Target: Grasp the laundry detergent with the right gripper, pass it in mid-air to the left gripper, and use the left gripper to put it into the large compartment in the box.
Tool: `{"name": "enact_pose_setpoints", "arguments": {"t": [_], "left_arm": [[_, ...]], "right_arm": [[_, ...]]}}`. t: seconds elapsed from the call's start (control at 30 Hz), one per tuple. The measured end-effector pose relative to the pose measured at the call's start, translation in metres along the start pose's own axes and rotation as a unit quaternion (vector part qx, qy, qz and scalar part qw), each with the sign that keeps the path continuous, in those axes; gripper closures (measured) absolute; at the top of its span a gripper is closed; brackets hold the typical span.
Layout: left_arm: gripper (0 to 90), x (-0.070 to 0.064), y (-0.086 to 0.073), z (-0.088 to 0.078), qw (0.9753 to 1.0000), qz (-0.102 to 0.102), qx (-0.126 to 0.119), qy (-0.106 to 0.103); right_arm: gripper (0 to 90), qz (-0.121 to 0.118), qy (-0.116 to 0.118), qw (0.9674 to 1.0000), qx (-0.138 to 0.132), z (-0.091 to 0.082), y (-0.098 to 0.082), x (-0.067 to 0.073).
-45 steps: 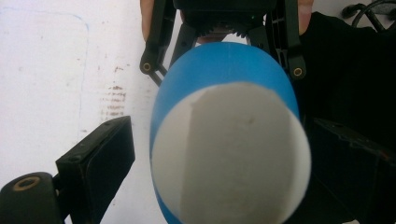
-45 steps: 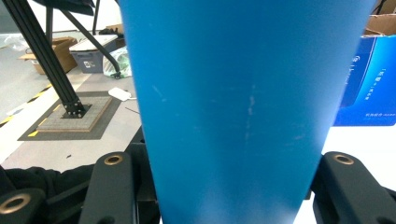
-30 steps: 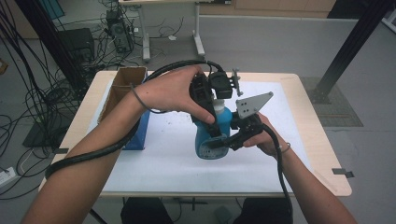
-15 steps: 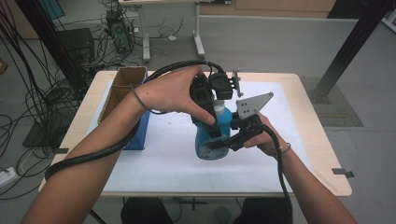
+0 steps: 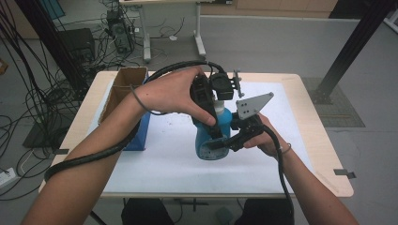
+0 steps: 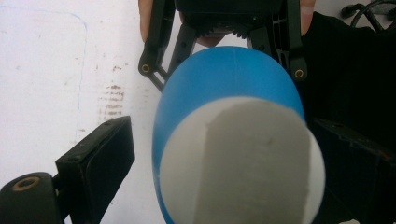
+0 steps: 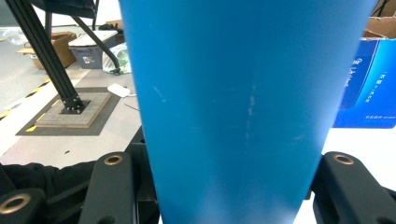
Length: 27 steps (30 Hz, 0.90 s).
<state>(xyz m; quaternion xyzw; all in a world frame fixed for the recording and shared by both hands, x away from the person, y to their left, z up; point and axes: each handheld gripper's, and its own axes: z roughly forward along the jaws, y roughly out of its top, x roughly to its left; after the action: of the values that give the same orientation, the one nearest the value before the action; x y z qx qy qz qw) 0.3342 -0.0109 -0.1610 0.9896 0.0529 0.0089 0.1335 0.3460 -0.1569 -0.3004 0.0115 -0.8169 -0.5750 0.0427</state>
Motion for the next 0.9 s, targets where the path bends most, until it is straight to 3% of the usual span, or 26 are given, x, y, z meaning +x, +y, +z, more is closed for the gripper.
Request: {"name": "enact_pose_setpoints", "arguments": {"t": [0.53,0.9], "left_arm": [[9.6,-0.0010,0.0015,0.0022,1.0000,0.004,0.004,0.002],[18.2,-0.0001,0.0047,0.0021,1.0000,0.003,0.004,0.007]], "right_arm": [[44.7,0.001,-0.001,1.0000,0.002,0.0008,0.0005,-0.0006],[44.7,0.000,-0.001,1.0000,0.001,0.0004,0.0003,-0.0006]]}}
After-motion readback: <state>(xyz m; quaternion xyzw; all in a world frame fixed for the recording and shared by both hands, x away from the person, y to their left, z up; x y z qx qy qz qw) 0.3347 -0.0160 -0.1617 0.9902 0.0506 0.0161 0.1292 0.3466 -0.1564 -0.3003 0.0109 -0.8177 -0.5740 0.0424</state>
